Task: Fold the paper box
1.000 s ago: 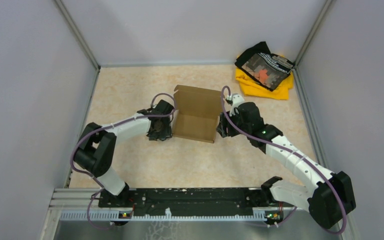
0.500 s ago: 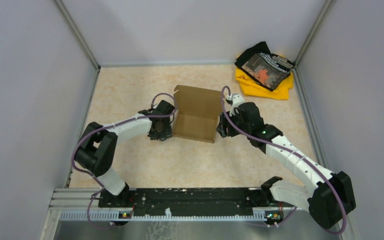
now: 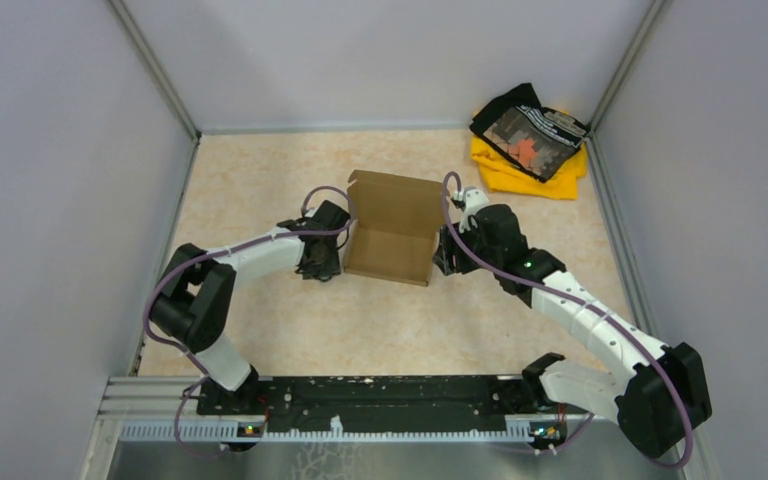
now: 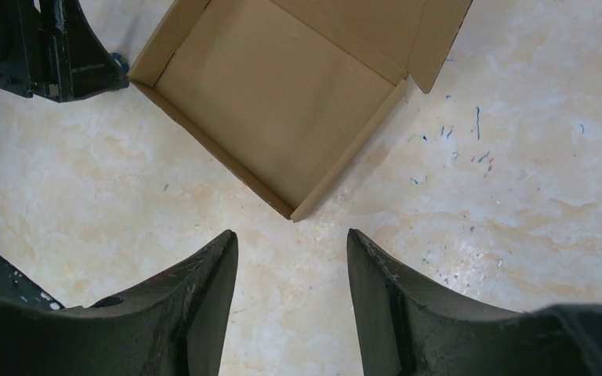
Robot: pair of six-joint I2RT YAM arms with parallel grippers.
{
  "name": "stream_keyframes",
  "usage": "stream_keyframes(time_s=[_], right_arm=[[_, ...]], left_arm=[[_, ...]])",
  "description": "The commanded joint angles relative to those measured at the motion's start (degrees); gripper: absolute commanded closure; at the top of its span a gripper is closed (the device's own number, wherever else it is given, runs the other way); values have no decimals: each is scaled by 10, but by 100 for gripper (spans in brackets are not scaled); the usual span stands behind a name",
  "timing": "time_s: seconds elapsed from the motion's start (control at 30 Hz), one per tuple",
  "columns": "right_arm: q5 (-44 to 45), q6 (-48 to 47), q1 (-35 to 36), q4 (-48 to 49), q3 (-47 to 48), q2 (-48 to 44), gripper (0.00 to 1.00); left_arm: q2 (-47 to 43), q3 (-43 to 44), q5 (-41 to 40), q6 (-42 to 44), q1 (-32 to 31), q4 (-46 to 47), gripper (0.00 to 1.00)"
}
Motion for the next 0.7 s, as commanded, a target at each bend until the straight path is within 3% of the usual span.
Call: stream_keyframes(time_s=[0.0, 0.67], right_arm=[[-2, -1, 2, 25, -6, -11, 47], [-2, -2, 2, 21, 3, -10, 47]], left_arm=[[15, -6, 2, -4, -4, 3, 54], [-13, 1, -19, 11, -4, 10, 59]])
